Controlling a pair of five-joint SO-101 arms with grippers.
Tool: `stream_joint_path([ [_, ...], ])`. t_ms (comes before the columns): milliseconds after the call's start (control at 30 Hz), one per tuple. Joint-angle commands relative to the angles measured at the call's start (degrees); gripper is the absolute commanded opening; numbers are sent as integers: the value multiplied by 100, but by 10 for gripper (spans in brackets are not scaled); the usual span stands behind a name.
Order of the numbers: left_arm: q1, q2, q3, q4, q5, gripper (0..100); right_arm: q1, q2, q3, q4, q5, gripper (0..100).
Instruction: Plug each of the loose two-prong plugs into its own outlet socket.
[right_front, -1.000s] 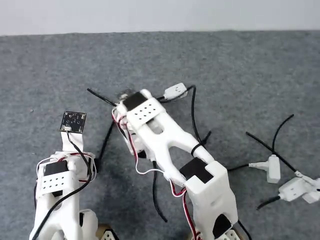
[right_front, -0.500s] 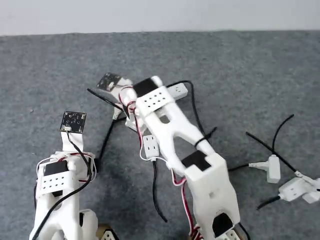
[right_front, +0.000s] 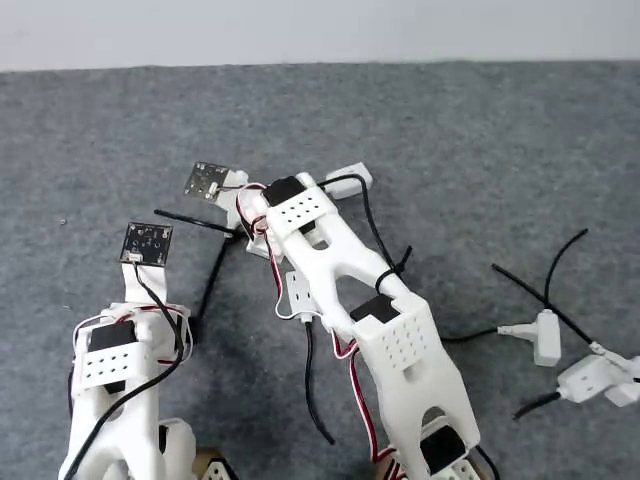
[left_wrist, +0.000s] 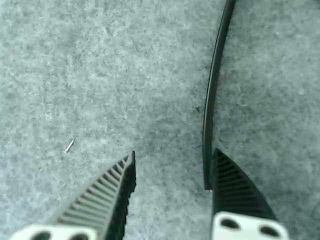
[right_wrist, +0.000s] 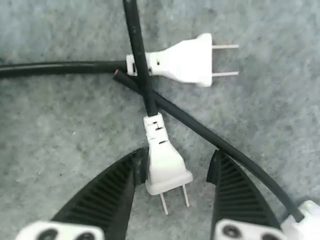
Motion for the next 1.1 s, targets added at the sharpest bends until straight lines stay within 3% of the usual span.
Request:
stream_joint_path([
  [0,-18,9,-224,53,-44,231,4,-207,-325,-136,97,204],
  [400,-18,9,-224,53,-44,231,66,268,-633,-180,571,199],
  [733,-18,9,-215,53,-44,231,48,585,-633,-13,1020,7],
  [833,-18,9,-215,53,-44,231,31,374,-633,365,712,7],
  [1067,-18,9,-215,53,-44,231,31,-549,-633,1235,-809,8],
])
